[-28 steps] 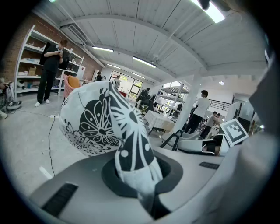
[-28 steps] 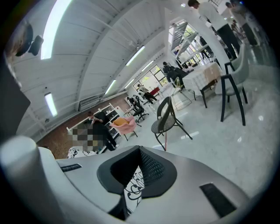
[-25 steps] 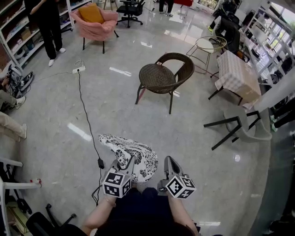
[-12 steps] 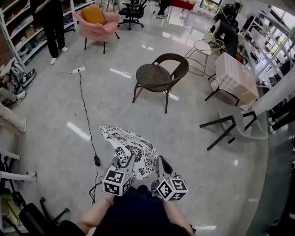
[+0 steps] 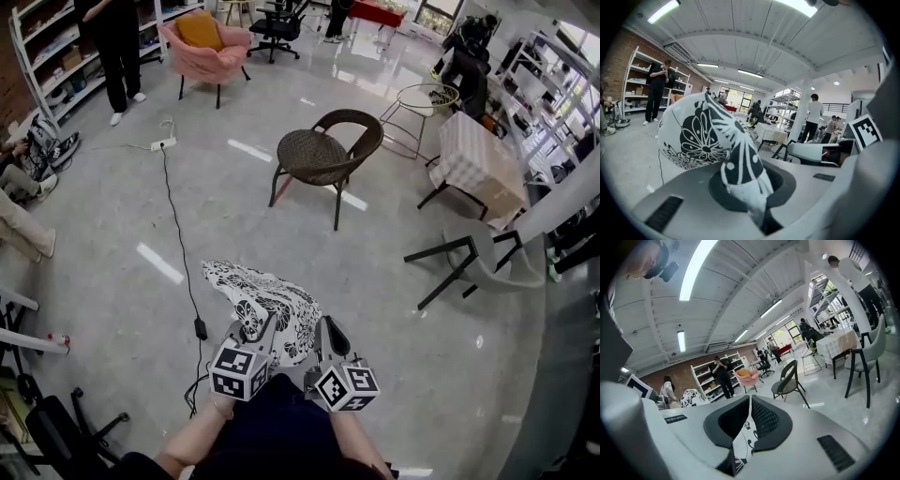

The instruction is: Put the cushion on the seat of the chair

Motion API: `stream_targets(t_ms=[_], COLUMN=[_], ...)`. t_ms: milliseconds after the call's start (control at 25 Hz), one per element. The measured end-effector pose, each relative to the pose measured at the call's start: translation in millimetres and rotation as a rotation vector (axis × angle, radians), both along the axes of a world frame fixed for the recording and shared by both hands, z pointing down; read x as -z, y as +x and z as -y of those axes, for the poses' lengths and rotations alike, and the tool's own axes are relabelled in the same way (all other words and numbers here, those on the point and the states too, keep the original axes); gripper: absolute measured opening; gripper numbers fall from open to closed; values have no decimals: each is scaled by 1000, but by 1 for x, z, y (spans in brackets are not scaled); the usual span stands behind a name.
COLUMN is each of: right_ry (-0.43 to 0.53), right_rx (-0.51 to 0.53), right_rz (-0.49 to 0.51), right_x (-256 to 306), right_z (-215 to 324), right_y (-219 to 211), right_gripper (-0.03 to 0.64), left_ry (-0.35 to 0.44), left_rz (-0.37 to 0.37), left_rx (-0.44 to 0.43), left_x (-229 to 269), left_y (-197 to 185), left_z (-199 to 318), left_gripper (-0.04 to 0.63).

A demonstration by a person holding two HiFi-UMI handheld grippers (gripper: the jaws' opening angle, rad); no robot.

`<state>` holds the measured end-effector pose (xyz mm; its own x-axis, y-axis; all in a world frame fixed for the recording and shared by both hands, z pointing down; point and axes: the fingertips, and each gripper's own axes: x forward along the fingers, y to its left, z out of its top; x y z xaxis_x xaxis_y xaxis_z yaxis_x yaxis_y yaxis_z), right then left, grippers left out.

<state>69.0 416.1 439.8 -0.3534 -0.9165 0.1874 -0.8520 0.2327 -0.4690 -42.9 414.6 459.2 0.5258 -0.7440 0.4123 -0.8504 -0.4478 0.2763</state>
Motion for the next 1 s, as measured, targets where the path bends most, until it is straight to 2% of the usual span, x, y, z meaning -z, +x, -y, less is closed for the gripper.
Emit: stream_targets(t_ms=[240,520,1000], right_ry=[15,-11,-48], right_rx=[-25,-29,-12], right_rz=[-5,37,36], right_x=[1,-6,-10], right_z=[-5,6,76], right_y=[14,17,-5], right_gripper=[-3,-3,-3], left_ry=[-4,-19,-38], left_rz=[8,27,15], left_rx=[-7,6,-5], left_x=[-2,-8,-11], left_y=[9,10,0], left_z=[-14,4,79], left_gripper=[25,25,25])
